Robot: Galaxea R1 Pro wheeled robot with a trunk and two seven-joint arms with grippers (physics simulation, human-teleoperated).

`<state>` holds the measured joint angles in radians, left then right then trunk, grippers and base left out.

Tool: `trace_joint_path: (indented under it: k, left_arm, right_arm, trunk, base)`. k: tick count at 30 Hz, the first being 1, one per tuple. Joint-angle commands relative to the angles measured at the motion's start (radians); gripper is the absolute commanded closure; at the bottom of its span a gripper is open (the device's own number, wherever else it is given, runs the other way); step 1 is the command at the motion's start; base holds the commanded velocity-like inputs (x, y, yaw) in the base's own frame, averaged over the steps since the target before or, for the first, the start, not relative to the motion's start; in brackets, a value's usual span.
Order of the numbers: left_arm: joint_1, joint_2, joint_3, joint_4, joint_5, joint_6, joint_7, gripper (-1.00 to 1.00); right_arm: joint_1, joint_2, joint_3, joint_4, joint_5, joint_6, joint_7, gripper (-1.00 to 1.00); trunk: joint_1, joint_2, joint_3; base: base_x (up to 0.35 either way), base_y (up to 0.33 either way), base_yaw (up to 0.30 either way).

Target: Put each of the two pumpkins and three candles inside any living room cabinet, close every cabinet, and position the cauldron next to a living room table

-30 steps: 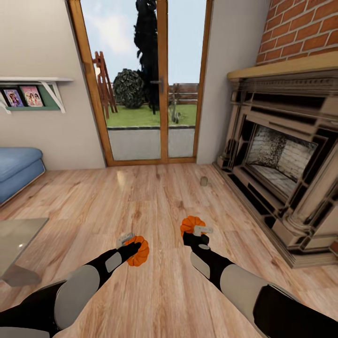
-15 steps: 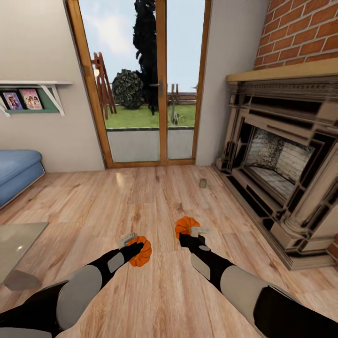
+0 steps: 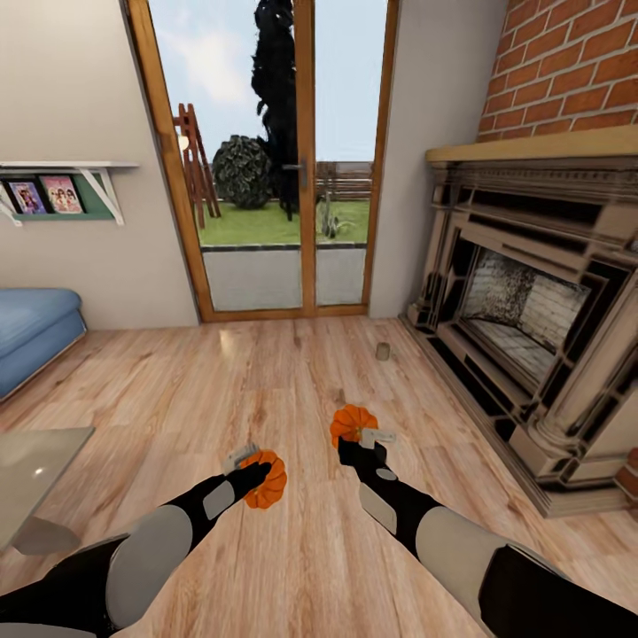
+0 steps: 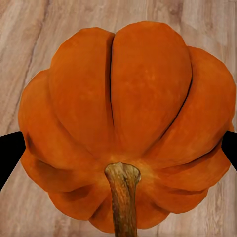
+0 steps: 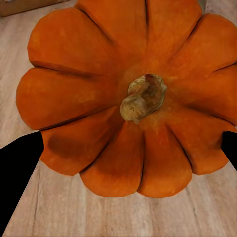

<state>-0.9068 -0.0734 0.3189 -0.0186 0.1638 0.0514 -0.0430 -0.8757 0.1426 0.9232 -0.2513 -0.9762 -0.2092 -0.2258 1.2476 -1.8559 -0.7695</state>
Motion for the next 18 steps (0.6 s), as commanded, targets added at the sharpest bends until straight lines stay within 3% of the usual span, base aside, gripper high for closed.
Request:
trace_joint_path:
  k: [1,18]
  left_arm:
    - [0.000,0.000,-0.001,-0.001,0.010,0.005,-0.002,1.00]
    - [0.000,-0.008,-0.001,-0.001,0.010,0.007,-0.002,1.00]
  right_arm:
    - [0.003,0.000,0.009,0.000,-0.011,-0.015,-0.004,1.00]
    - [0.010,0.000,0.009,0.000,-0.012,-0.033,-0.004,1.00]
  trunk:
    - [-0.004,0.007,0.004]
    - [-0.069,0.126,0.083]
  base:
    - [0.000,0.000,0.053]
    - [0.000,0.000,0.101]
